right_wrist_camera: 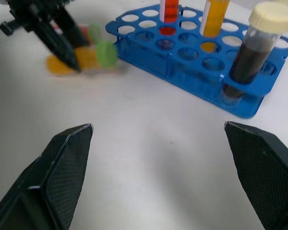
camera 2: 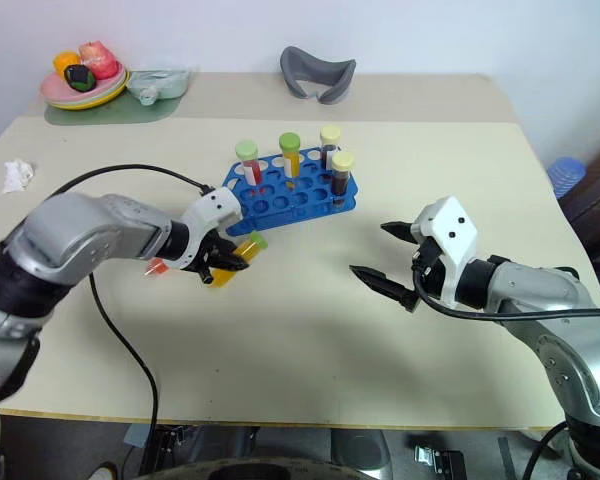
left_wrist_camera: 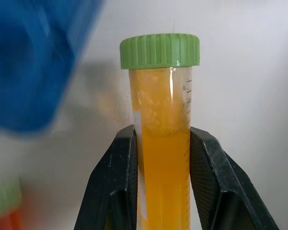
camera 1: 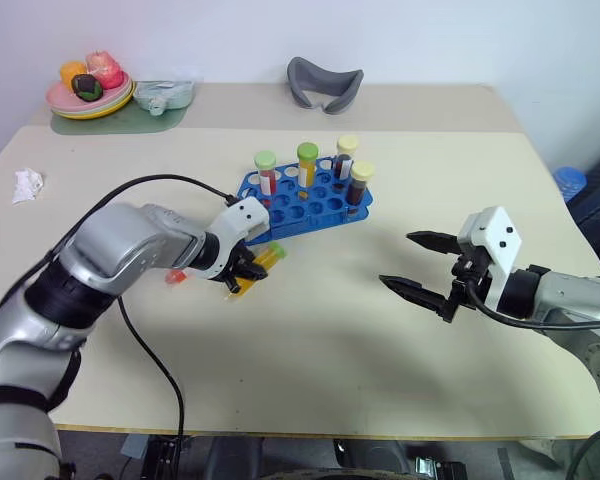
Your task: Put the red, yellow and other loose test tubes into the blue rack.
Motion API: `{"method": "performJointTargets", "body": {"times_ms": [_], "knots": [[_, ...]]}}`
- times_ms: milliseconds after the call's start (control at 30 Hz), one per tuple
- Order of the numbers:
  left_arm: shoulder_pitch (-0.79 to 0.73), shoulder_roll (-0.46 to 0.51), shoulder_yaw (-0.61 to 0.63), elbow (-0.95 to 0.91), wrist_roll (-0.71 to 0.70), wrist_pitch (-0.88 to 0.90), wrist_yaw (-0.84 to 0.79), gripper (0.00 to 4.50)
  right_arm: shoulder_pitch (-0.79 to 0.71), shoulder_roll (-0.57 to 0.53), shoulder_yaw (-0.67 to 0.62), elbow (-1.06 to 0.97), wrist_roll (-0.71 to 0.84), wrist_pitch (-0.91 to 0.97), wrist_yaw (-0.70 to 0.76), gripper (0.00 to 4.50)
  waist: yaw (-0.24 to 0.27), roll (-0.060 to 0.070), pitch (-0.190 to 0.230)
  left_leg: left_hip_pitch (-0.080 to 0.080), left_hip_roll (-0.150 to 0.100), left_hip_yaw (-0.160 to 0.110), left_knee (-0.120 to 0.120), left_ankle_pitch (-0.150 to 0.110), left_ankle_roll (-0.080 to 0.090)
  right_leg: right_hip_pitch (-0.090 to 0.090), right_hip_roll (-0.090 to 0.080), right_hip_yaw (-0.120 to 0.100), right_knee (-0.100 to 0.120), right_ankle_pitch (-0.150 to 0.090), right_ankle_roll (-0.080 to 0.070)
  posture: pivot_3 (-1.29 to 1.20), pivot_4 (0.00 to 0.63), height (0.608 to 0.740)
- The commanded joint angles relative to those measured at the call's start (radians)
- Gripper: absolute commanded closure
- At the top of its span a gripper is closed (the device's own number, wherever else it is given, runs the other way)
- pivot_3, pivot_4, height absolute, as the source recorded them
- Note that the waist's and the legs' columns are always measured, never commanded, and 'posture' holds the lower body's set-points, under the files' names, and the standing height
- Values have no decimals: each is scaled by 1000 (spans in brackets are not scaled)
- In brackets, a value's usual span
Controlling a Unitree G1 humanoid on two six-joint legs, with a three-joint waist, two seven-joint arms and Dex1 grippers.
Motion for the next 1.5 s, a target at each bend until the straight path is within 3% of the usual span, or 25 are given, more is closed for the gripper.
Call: {"method": "performJointTargets", "body": {"times_ms": [33, 167, 300, 467, 700, 1000, 1233, 1500], "knots": [[52, -43, 230, -84, -115, -80, -81, 3334, 13, 12, -49, -37, 20, -10, -22, 0, 1, 0, 0, 0, 0, 0, 0, 0, 0, 0, 0, 0, 0, 0, 0, 0, 150, 740], [105, -81, 332, -83, -109, -167, -116, 3334, 15, 30, -59, -46, 40, 2, -55, 0, -4, 0, 0, 0, 0, 0, 0, 0, 0, 0, 0, 0, 0, 0, 0, 0, 150, 740], [176, -199, 448, -44, -92, -369, -156, 3334, 10, 52, -55, -70, 57, 17, -105, 0, -5, 1, 0, 3, 0, 0, 0, 0, 0, 2, 0, 0, 1, 0, 0, 0, 150, 740], [193, -306, 412, 58, 102, -661, -175, 3334, -15, 70, -50, -92, 74, 21, -161, 0, -1, 1, -1, 3, 0, 0, 0, 0, 0, 2, 0, 0, 0, 0, 0, 0, 150, 740], [123, -520, 367, 351, 244, -959, -226, 3334, -55, 134, -30, -114, 48, -5, -267, 0, 3, 0, -1, 3, 0, 0, 0, 0, 0, 3, 0, 0, 0, 0, 0, 0, 150, 740], [2, -655, 342, 678, 427, -1246, -210, 3334, -13, 197, -32, -152, 14, -51, -333, 0, -3, 1, -1, 3, 0, 0, 0, 0, 1, 2, 1, 0, 0, 0, 0, 0, 150, 740], [53, -702, 317, 674, 530, -1356, -131, 3334, 27, 282, -92, -158, 73, -168, -299, 0, -4, 1, -1, 3, 0, 0, -1, 0, 1, 2, 1, 0, 0, 0, 0, 0, 150, 740], [184, -748, 245, 532, 634, -1371, -23, 3334, 130, 202, -170, -186, 215, -165, -211, 0, -2, 1, -1, 4, 0, 0, 0, 0, 1, 4, 0, 0, 0, 0, 0, 0, 150, 740]]}}
